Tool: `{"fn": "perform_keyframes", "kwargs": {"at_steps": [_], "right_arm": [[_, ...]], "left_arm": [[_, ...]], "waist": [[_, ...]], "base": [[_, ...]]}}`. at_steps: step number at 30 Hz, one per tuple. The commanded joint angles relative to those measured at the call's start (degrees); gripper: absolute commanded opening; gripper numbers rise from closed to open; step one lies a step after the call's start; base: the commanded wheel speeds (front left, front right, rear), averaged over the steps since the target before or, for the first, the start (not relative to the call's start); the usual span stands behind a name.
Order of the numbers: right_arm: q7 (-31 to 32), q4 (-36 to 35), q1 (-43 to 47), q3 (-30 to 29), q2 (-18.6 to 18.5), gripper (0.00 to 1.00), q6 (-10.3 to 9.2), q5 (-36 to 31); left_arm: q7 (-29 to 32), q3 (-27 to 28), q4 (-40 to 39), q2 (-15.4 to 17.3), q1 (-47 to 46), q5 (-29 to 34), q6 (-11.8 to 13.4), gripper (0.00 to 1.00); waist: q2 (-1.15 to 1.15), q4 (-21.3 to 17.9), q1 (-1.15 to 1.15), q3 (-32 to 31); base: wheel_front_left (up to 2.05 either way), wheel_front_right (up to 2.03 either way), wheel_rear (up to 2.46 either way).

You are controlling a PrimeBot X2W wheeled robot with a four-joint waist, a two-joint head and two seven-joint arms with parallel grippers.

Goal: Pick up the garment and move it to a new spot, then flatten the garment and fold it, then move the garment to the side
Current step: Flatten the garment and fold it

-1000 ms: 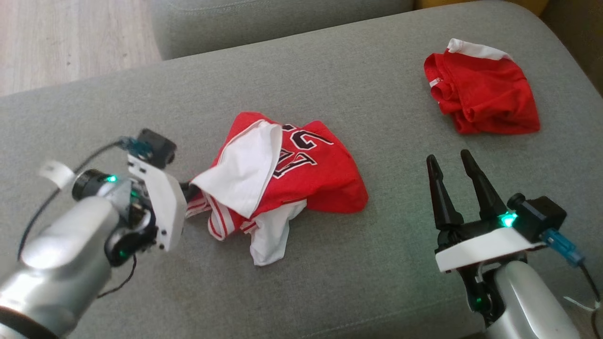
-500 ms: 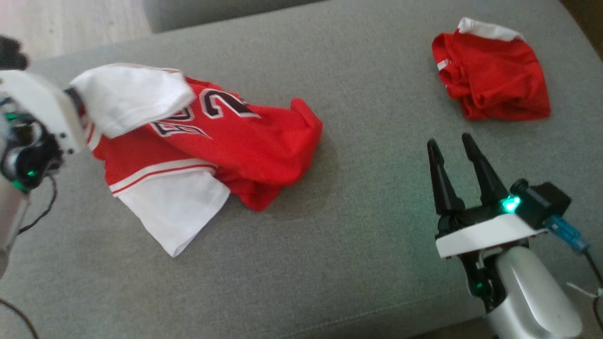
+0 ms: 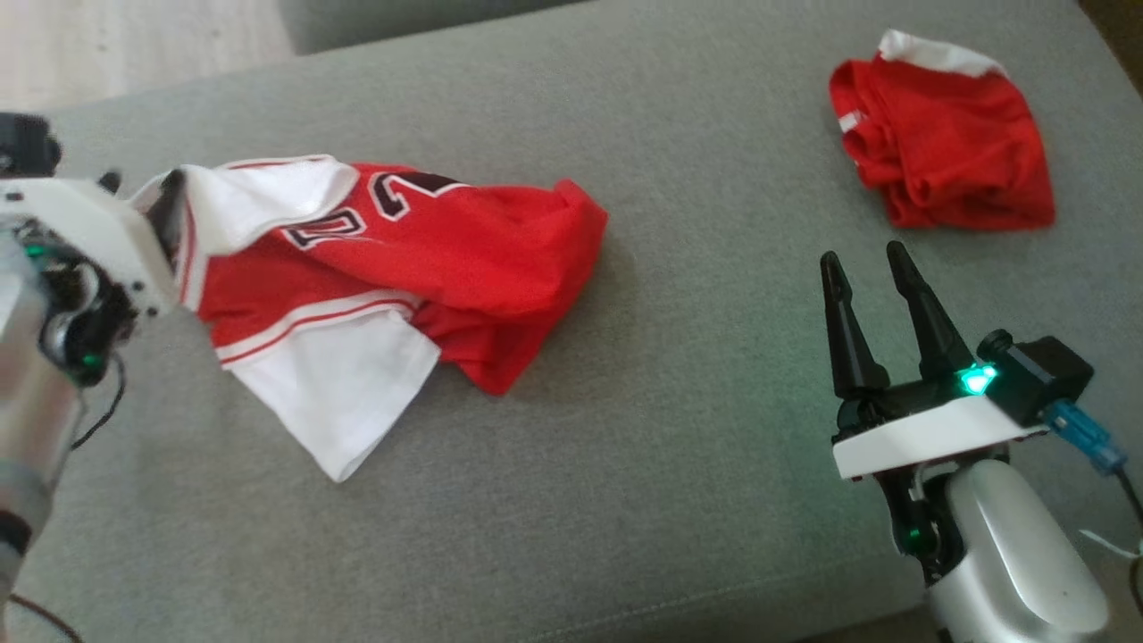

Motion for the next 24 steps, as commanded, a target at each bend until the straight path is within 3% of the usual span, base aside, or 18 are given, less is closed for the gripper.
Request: {"fn": "perform_keyframes", "kwargs": {"at_steps": [1,4,6,9,12,13,18,21,24], "right_arm": [[-0.62,-1.43,-0.18,0.78,-0.47,1.0,0.4,0.0],[-0.62,-1.13,1.03,0.86,-0.55,1.0,0.4,0.04],[-0.62,-0.9,1.73,0.79,-0.49,1.0,0.4,0.02],[-0.62,-0.83,2.43,0.37,-0.29,1.0,0.4,0.01],[-0.62,-0.91,2.93,0.28,0.04,1.0,0.4,-0.11],[-0.62,-0.91,2.93,0.28,0.04,1.0,0.4,-0.11],[-0.62,-1.14,3.23,0.24,0.07,1.0,0.4,-0.09],[-0.62,-1.17,3.49,-0.03,-0.12,1.0,0.4,-0.02],[-0.62,-0.95,3.32,0.26,-0.33,1.0,0.4,0.08]], "left_arm": [[-2.39,2.7,-2.65,1.89,-3.52,-0.4,-0.51,1.0],[-7.76,3.36,-7.26,1.21,-2.6,0.09,-0.07,1.0],[-12.23,3.96,-11.36,1.11,-0.77,0.81,1.76,1.0],[-16.33,4.94,-18.27,1.49,4.2,2.07,6.34,1.0],[-17.69,5.25,-25.94,2.95,10.92,5.47,12.87,1.0],[-17.69,5.25,-25.94,2.95,10.92,5.47,12.87,1.0],[-18.06,7.69,-37.35,2.98,24.2,5.17,20.38,1.0],[-17.2,8.02,-41.78,2.61,30.06,2.51,21.31,1.0],[-10.27,6.24,-42.59,4.16,32.12,-0.44,20.24,1.0]], "waist": [[0.0,1.67,0.0,-1.75],[0.0,3.13,0.0,-3.19],[0.0,3.87,0.0,-4.05],[0.0,4.72,0.0,-4.94],[0.0,5.03,0.0,-5.45],[0.0,5.03,0.0,-5.45],[0.0,5.17,0.0,-5.63],[0.0,5.73,0.0,-5.69],[0.0,5.93,0.0,-5.8]], "base": [[0.0,0.0,0.0],[0.0,0.0,0.0],[0.0,0.0,0.0],[0.0,0.0,0.0],[0.0,0.0,0.0],[0.0,0.0,0.0],[0.0,0.0,0.0],[0.0,0.0,0.0],[0.0,0.0,0.0]]}}
